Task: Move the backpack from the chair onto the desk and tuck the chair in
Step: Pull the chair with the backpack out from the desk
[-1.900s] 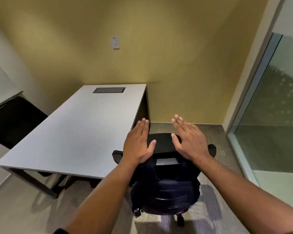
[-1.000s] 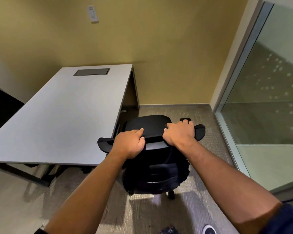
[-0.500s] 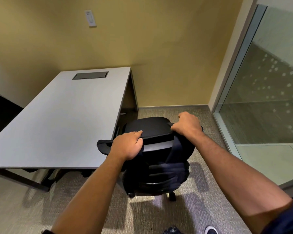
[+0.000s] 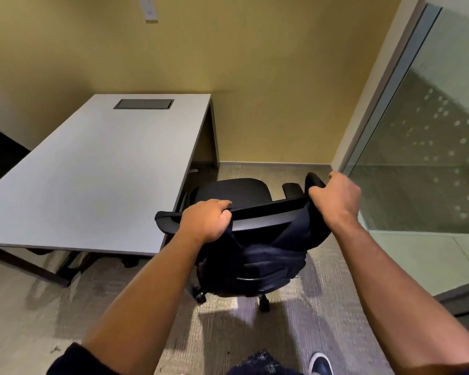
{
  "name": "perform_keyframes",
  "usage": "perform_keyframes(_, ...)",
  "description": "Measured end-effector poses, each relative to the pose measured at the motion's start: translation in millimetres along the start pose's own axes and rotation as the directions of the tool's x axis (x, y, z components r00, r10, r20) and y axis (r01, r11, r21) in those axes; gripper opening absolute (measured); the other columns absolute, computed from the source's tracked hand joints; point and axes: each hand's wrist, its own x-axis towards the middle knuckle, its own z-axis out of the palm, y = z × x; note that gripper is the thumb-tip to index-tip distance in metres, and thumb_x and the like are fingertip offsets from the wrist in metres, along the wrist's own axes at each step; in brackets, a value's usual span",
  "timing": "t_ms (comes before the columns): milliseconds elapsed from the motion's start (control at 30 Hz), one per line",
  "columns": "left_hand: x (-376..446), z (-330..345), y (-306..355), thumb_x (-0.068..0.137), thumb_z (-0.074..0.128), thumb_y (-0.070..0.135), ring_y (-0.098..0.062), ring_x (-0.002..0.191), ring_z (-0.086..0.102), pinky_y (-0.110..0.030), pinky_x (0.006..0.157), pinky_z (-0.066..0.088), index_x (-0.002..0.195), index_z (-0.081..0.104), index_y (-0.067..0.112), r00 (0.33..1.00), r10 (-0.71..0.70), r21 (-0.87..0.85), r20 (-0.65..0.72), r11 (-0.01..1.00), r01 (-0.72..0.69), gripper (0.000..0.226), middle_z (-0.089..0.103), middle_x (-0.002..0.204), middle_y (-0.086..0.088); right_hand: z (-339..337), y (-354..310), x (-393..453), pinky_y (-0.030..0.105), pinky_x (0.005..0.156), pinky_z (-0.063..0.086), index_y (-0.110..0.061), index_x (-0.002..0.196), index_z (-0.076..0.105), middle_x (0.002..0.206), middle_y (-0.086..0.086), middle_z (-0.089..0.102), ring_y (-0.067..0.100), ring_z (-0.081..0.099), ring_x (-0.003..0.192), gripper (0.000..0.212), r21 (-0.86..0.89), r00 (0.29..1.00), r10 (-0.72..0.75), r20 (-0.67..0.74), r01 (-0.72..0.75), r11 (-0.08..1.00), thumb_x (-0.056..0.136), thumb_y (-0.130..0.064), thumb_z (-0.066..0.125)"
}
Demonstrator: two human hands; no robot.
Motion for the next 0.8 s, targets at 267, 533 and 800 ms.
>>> perform_keyframes(267, 1, 2, 15, 0.101, 0.034, 0.042, -0.026, 0.125, 0.058, -0.041, 0.096, 0.052, 0.143, 0.055, 0.037, 1.000, 0.016, 0.034, -0.005, 0.999, -0.016, 0.047, 0.059, 0.146, 0.003, 1, 23, -1, 0.045, 0.089, 0.051, -0.014, 0.121, 0.061, 0.118, 0.022, 0.066, 0.044, 0.056, 0.110, 0.044, -0.074, 0.996, 0.002, 0.089, 0.005, 0.997, 0.086, -0.039, 0.051)
perform_keyframes(533, -3, -2, 5, 0.105, 0.033, 0.044, -0.026, 0.129, 0.056, -0.041, 0.101, 0.051, 0.146, 0.052, 0.034, 1.000, 0.030, 0.028, -0.005, 0.999, -0.030, 0.046, 0.057, 0.149, 0.002, 15, 5, -4, 0.050, 0.095, 0.043, -0.026, 0.147, 0.045, 0.146, 0.022, 0.044, 0.047, 0.050, 0.125, 0.059, -0.246, 0.970, -0.006, 0.245, 0.069, 0.967, 0.100, -0.061, 0.033)
perform_keyframes(800, -4, -19, -2, 0.094, 0.038, 0.055, -0.034, 0.129, 0.055, -0.044, 0.104, 0.047, 0.156, 0.035, 0.033, 0.987, -0.051, -0.057, 0.150, 0.997, 0.060, 0.066, 0.055, 0.148, -0.011, 21, 3, -2, 0.051, 0.100, 0.042, -0.028, 0.149, 0.044, 0.147, 0.020, 0.044, 0.046, 0.047, 0.128, 0.058, -0.163, 0.968, 0.024, 0.251, 0.018, 0.986, 0.099, -0.056, 0.046)
